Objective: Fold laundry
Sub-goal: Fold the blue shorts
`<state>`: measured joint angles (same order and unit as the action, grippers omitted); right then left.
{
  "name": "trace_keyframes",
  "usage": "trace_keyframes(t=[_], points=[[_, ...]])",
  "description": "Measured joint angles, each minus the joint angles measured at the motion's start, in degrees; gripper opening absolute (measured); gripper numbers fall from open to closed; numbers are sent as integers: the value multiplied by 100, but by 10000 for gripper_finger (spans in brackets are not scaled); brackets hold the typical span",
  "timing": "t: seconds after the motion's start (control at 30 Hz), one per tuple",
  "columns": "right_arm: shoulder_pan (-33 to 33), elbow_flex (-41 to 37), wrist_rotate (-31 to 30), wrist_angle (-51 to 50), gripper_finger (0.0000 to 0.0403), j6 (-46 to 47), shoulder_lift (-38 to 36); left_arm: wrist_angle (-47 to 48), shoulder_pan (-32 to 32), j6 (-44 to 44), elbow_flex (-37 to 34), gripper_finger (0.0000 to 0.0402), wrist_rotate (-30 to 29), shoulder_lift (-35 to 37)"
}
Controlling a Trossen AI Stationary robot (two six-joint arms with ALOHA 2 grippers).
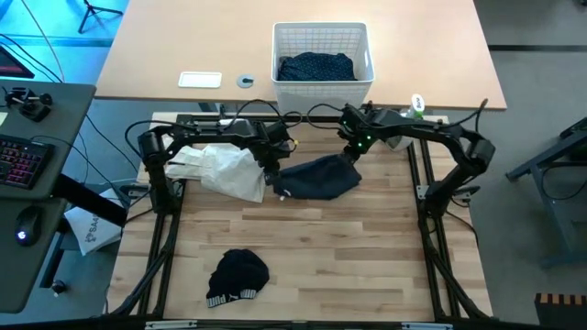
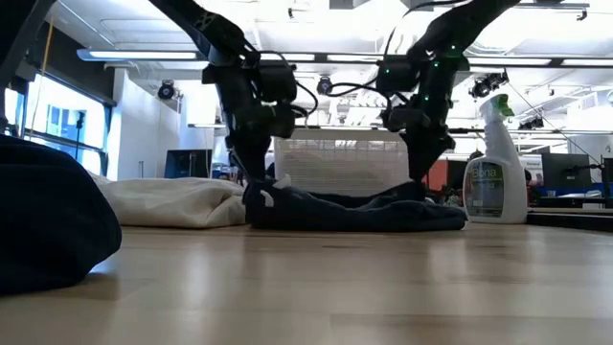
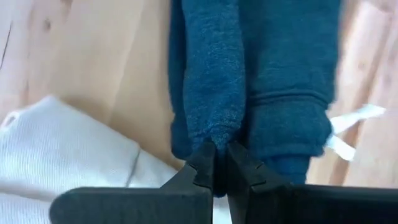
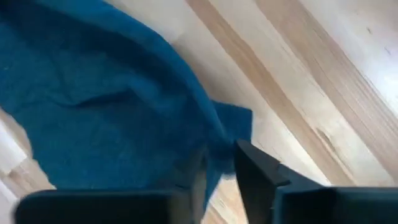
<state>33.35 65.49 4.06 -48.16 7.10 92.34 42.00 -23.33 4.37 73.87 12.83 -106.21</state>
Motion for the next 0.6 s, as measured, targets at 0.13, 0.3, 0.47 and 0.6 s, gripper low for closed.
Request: trace_keyframes(t=[0.13, 0.3, 0.47, 0.6], points=[[106, 0, -8, -287, 134, 153, -309, 124, -81, -447, 0, 21, -141, -39], [167, -255, 1103, -85, 182, -336, -893, 648, -342, -840, 4, 83, -134, 17], [6, -1241, 2424, 1346, 177, -44, -1091, 1814, -583, -1168, 169, 136, -117, 15], [-224, -2139, 1711, 2598, 133, 785, -925, 2113, -576, -1573, 293, 148, -16, 157]])
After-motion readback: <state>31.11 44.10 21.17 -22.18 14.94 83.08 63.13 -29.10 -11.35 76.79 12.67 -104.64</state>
